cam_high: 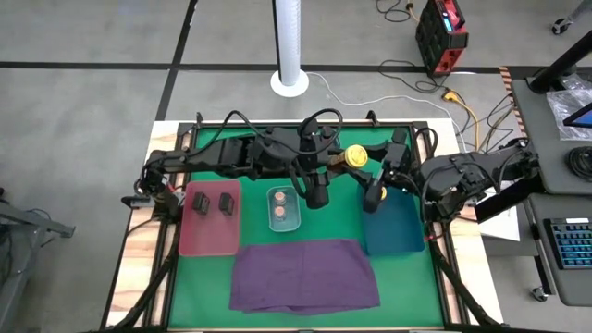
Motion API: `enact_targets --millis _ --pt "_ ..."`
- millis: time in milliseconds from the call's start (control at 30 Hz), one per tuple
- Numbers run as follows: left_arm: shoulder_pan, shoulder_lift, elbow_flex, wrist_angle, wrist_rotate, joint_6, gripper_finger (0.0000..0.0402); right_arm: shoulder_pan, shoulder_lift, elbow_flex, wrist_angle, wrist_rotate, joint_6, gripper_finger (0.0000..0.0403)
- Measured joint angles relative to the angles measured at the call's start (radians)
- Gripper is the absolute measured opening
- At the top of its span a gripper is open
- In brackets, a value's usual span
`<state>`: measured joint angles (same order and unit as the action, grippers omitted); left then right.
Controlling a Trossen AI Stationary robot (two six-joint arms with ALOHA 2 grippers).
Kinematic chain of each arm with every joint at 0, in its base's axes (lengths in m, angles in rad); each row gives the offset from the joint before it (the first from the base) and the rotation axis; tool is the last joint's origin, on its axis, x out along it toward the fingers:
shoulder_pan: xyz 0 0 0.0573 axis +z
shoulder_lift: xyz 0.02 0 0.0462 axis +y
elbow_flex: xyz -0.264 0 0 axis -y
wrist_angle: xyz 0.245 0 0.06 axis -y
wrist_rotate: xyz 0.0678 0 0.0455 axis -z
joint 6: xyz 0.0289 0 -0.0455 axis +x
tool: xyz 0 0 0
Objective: Sort spices by type
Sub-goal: Put the yellow seasoning bottle into the blue bin
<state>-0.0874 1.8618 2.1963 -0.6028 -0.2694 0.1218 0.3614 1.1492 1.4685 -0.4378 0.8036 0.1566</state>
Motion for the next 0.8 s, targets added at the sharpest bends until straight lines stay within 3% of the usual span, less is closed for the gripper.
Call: enact_targets --millis 200,433,633,800 --pt "0.0 0.0 0.0 -0.001 0.002 0.006 0.0176 0.0 0.0 0.0 -0.001 0.001 0.005 0.022" --pt "-0.002 0.0 0.0 -0.019 -0.037 0.004 0.0219 -0.007 -0.024 -0.001 -0.06 0.012 0.075 0.022" --pt "-0.001 -0.001 0.0 -0.083 -0.042 0.002 0.024 -0.011 -0.057 -0.001 -0.247 0.019 0.232 0.022" --pt "-0.001 -0.014 0.0 -0.128 -0.062 -0.002 0.0241 0.008 -0.063 -0.016 -0.547 0.019 0.504 0.022"
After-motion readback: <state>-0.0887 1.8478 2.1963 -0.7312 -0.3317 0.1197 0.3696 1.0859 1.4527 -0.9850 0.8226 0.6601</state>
